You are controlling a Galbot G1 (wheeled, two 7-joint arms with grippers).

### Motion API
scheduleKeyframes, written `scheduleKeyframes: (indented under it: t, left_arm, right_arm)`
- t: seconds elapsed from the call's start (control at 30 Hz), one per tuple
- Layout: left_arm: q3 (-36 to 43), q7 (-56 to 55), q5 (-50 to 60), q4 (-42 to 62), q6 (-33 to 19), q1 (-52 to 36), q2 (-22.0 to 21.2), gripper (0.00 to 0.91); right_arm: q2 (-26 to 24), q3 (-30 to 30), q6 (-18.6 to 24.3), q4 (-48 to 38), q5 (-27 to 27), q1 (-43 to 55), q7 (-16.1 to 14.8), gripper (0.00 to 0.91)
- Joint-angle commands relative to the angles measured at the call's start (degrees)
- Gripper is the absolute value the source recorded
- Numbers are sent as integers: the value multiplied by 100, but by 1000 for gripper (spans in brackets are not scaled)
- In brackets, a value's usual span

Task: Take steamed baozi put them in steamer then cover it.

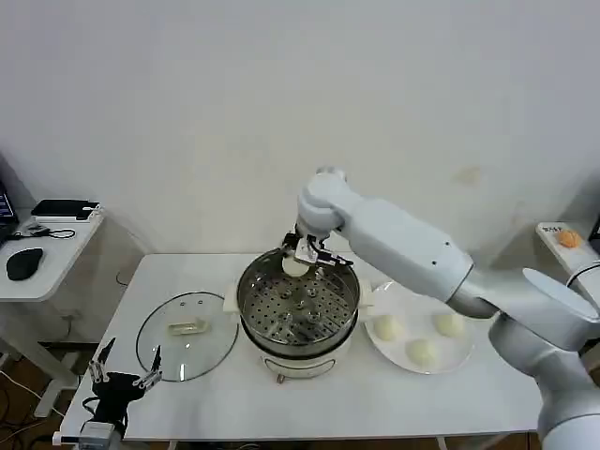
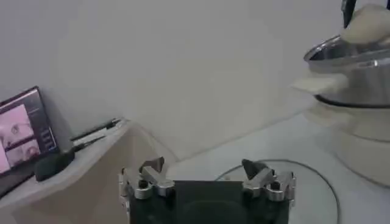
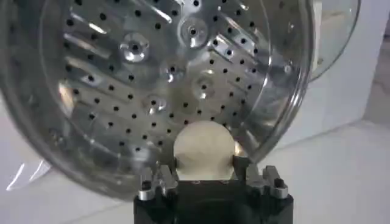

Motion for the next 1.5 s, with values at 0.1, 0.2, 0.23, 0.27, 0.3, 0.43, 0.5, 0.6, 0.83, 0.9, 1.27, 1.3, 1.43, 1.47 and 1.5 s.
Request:
scheduleKeyframes:
  t: [0.1,0.2,0.23,0.27,0.3,0.43,0.5,0.6,0.83,0.9,1.27,1.3,1.43,1.47,1.5]
  left_arm:
    - [-3,-7,-2,26,-4,9,2,907]
    - [-2,-10,0,46,-7,10,-4,907]
    - [1,-11,2,56,-7,12,-3,907]
    - [1,-14,2,65,-8,10,-4,907]
    - [3,-15,3,75,-9,6,-4,907]
    - [7,-16,2,83,-10,-4,-21,907]
    - [7,-17,3,84,-10,-6,-37,907]
    - [12,-21,2,96,-13,3,-37,907]
    - [15,-20,0,104,-14,1,-30,907]
    - [19,-20,1,112,-13,-10,-30,907]
    - [43,-33,-7,119,-15,-34,-37,907]
    - [44,-34,-9,120,-15,-33,-35,907]
    - [57,1,-8,77,-8,-9,-27,907]
    - [62,6,-9,56,-6,-6,-28,907]
    - [64,12,-9,45,-3,-4,-29,907]
  right_arm:
    - [157,20,16,-421,-50,-149,100,635]
    - [200,84,30,-541,-168,-210,172,635]
    - [206,82,25,-563,-155,-223,199,635]
    - [209,71,28,-569,-170,-243,232,645]
    - [210,63,29,-575,-173,-252,232,635]
    - [279,78,36,-736,-196,-303,327,645]
    - [313,79,54,-818,-237,-328,358,645]
    - [327,80,49,-829,-254,-335,383,907]
    - [279,66,5,-732,-217,-295,357,907]
    - [231,73,-27,-643,-168,-269,327,907]
    - [-634,175,-714,647,834,46,35,907]
    - [-849,192,-968,905,1004,139,54,907]
    - [-1382,315,-1580,1237,1615,368,154,907]
    - [-1566,345,-1864,1317,1890,423,164,907]
    - [-1614,379,-1958,1334,2073,433,165,907]
